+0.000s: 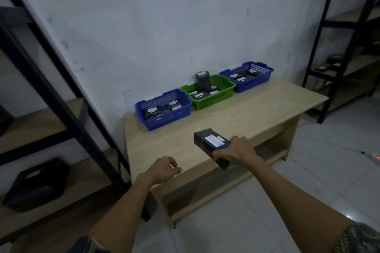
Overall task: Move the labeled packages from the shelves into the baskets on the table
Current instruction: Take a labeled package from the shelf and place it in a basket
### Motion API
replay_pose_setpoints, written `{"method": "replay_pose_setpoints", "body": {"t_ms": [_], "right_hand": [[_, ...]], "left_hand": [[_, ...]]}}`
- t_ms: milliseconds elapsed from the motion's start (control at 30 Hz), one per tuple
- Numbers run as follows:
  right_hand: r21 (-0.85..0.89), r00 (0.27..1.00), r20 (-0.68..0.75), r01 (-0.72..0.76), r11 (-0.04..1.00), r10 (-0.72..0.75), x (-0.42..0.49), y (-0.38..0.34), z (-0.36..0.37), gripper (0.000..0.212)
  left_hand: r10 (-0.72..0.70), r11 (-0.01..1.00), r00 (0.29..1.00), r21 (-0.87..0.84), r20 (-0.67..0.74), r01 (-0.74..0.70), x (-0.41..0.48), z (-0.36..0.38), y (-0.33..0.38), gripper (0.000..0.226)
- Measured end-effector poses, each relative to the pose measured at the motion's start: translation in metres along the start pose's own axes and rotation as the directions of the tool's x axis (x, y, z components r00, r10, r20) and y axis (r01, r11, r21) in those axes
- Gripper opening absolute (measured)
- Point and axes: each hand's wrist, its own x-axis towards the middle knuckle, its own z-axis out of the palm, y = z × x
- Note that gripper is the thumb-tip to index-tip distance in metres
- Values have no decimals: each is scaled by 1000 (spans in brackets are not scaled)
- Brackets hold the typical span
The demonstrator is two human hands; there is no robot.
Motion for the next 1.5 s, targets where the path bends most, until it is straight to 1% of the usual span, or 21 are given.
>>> {"method": "replay_pose_setpoints", "body": {"t_ms": [67,100,167,200,300,400,500,633,733,800,833,900,1000,1167,1200,1267,1333,1367,1433,1500], "right_hand": [[211,998,56,-17,977,5,21,26,-24,105],[283,997,82,-28,959,5,30,37,-37,103],[388,991,131,-74,919,25,50,58,-62,95],[431,989,141,-98,897,40,61,68,-74,95],[545,989,116,-136,827,86,100,94,-103,102],[651,989,91,-147,745,116,138,112,-131,90],[702,985,97,-170,692,144,193,130,-152,82],[690,975,132,-221,689,180,267,147,-175,75],[702,959,156,-275,657,235,319,155,-192,78],[714,958,136,-271,645,252,351,159,-203,83],[723,958,118,-264,638,262,368,162,-209,83],[713,958,88,-252,654,272,401,170,-221,80],[610,966,58,-233,757,251,444,189,-237,76],[488,981,59,-188,852,182,524,215,-272,84],[432,984,55,-178,884,171,539,218,-280,88],[284,988,33,-156,946,153,569,224,-295,103],[164,992,8,-123,979,124,599,230,-307,114],[141,994,10,-107,984,107,612,231,-311,117],[122,996,23,-84,989,82,635,232,-317,113],[88,998,11,-65,994,65,658,232,-318,97]], "left_hand": [[5,1000,1000,30,10,-5,25,7,33,31],[8,999,1000,42,5,-8,37,11,49,31],[33,999,999,43,-6,-33,60,18,82,32],[47,998,999,39,0,-47,71,20,99,32],[76,995,997,62,25,-78,105,23,139,33],[84,992,996,96,14,-84,152,24,169,34],[94,990,995,101,20,-96,208,25,197,34],[146,985,989,89,-10,-144,294,25,233,32],[150,987,989,61,11,-150,349,22,260,29],[155,984,987,79,34,-158,383,19,278,29],[157,985,987,66,24,-158,400,17,287,30],[150,988,989,36,10,-151,428,17,300,30],[134,990,991,49,25,-135,466,21,320,29],[92,996,995,-4,-43,-93,526,23,362,26],[82,997,995,-6,-55,-83,537,23,372,25],[68,998,996,1,-66,-68,559,23,392,22],[69,998,991,7,-115,-69,581,24,408,21],[72,997,987,3,-146,-72,591,26,415,21],[66,998,983,-13,-173,-69,608,30,426,28],[48,999,985,5,-164,-48,623,34,432,35]]}}
